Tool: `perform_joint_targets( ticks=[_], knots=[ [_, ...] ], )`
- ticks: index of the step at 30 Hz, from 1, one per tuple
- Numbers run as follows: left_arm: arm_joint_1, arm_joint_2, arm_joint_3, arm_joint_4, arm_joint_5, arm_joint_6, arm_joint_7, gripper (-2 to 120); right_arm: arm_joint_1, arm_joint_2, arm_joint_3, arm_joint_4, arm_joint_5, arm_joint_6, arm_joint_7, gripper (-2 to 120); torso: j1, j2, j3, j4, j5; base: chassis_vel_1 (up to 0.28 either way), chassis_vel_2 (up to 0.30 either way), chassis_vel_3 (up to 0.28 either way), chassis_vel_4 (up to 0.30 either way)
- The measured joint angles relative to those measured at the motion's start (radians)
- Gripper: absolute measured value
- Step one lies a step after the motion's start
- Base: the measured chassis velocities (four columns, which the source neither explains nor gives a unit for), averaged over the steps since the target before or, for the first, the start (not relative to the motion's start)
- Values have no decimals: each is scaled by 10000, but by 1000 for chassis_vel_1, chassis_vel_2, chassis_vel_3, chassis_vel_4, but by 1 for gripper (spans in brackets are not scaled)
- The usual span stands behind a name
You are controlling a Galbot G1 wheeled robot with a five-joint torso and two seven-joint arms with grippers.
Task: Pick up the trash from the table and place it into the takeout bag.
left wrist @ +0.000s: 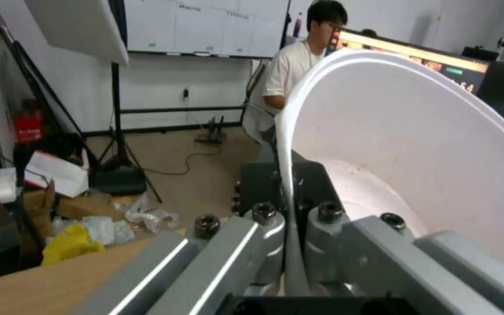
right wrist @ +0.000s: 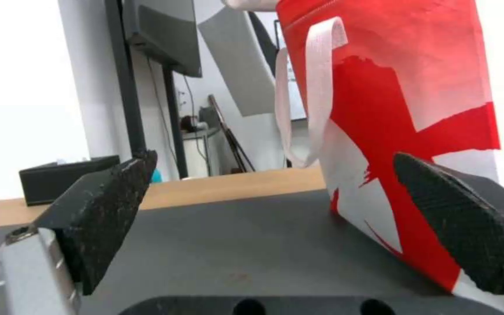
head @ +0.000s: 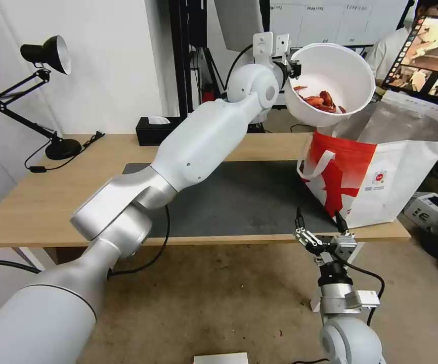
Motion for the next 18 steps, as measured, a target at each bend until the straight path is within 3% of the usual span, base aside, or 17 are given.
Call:
perform_joint_targets(
  ticks=[18],
  knots=[
    [94, 11, 180, -494, -13, -778, 262, 0, 54, 85, -89, -124, -84, -6, -1, 100, -1, 0, 0, 0, 0, 0, 0, 0, 0]
  ],
)
